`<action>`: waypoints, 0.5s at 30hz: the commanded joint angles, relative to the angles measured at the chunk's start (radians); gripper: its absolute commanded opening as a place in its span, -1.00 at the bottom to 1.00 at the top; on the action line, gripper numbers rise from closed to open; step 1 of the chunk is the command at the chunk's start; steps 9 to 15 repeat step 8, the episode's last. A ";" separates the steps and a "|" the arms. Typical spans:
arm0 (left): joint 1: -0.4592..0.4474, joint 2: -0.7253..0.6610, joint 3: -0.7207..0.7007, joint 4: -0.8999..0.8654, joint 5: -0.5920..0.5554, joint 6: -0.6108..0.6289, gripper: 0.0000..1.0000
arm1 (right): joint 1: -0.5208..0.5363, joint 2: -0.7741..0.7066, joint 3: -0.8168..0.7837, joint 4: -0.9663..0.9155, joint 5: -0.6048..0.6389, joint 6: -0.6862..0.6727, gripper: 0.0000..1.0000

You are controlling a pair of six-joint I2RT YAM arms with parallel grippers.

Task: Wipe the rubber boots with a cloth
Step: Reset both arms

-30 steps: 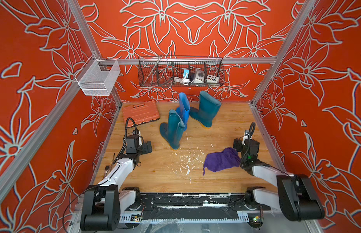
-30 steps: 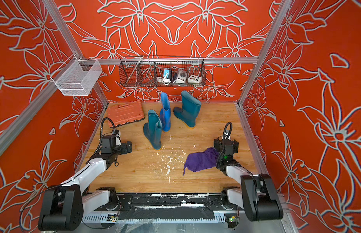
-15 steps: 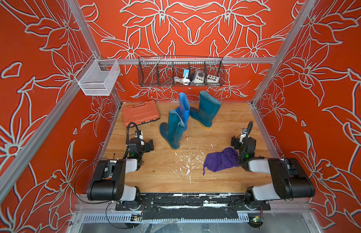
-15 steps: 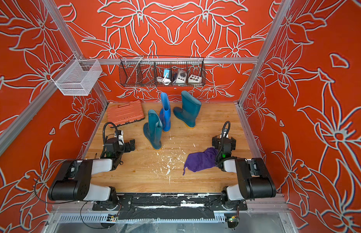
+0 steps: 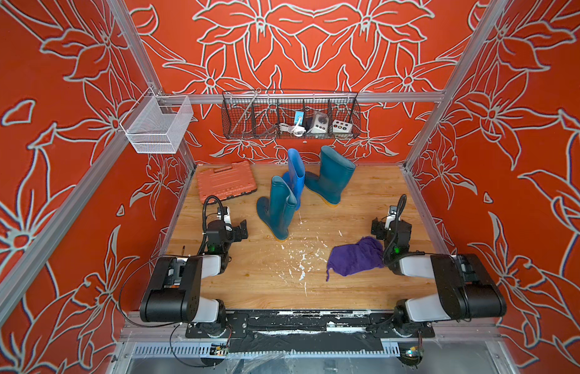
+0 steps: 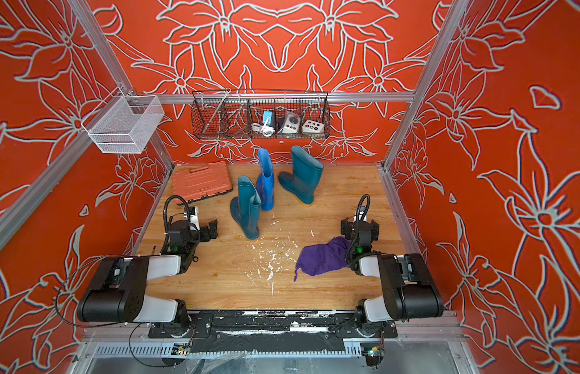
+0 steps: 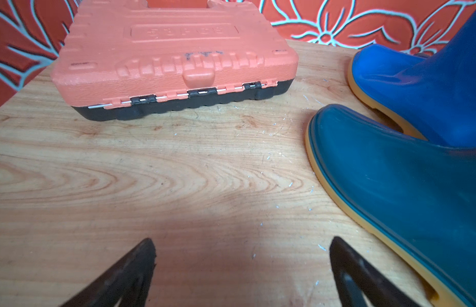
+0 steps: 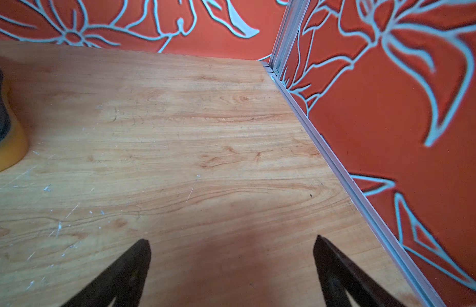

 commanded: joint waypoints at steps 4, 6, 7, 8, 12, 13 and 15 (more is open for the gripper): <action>-0.003 -0.002 0.011 0.020 0.006 0.018 0.99 | -0.002 -0.014 0.020 -0.003 -0.008 -0.019 0.97; -0.008 0.000 0.012 0.018 -0.002 0.021 0.99 | -0.002 -0.013 0.019 -0.003 -0.008 -0.018 0.97; -0.008 0.001 0.012 0.018 -0.001 0.021 0.99 | -0.002 -0.012 0.020 -0.003 -0.008 -0.019 0.97; -0.010 -0.002 0.011 0.021 -0.006 0.022 0.99 | -0.003 -0.012 0.020 -0.002 -0.008 -0.018 0.97; -0.010 -0.002 0.011 0.021 -0.006 0.022 0.99 | -0.003 -0.012 0.020 -0.002 -0.008 -0.018 0.97; -0.010 -0.002 0.011 0.021 -0.006 0.022 0.99 | -0.003 -0.012 0.020 -0.002 -0.008 -0.018 0.97; -0.010 -0.002 0.011 0.021 -0.006 0.022 0.99 | -0.003 -0.012 0.020 -0.002 -0.008 -0.018 0.97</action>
